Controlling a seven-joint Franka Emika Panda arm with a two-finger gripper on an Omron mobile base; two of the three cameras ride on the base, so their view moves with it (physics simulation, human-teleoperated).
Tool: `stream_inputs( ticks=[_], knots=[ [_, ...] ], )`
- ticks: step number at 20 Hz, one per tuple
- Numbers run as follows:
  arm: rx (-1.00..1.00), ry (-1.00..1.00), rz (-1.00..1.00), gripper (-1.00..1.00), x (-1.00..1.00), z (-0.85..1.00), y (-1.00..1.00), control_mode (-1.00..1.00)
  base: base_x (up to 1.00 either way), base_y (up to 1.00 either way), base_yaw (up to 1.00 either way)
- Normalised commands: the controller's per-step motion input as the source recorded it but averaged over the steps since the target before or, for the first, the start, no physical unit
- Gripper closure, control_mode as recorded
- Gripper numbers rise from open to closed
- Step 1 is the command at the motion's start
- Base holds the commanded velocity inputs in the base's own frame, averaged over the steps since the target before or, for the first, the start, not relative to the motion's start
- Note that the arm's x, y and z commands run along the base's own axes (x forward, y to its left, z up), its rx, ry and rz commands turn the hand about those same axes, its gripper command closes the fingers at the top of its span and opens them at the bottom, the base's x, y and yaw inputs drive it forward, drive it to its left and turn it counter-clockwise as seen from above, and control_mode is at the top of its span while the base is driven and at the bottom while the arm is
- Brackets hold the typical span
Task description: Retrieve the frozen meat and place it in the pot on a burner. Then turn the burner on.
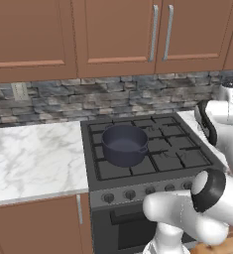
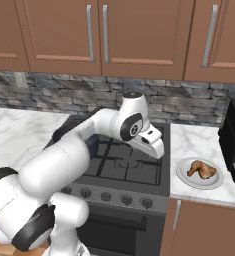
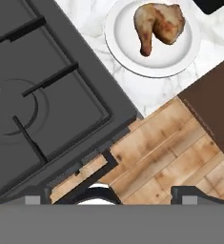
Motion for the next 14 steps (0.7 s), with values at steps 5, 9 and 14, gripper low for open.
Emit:
stream_inputs(
  ticks=[5,9,14],
  knots=[
    [0.01,0.06,-0.12,-1.0,0.44,-0.03,-0.84,-1.0,0.0,0.0,0.0],
    [0.15,0.05,0.0,-1.0,0.27,0.0,-0.69,-1.0,0.0,0.0,0.0],
    [0.05,0.02,0.0,-1.0,0.22,-0.16,-0.66,-1.0,0.0,0.0,0.0]
  ],
)
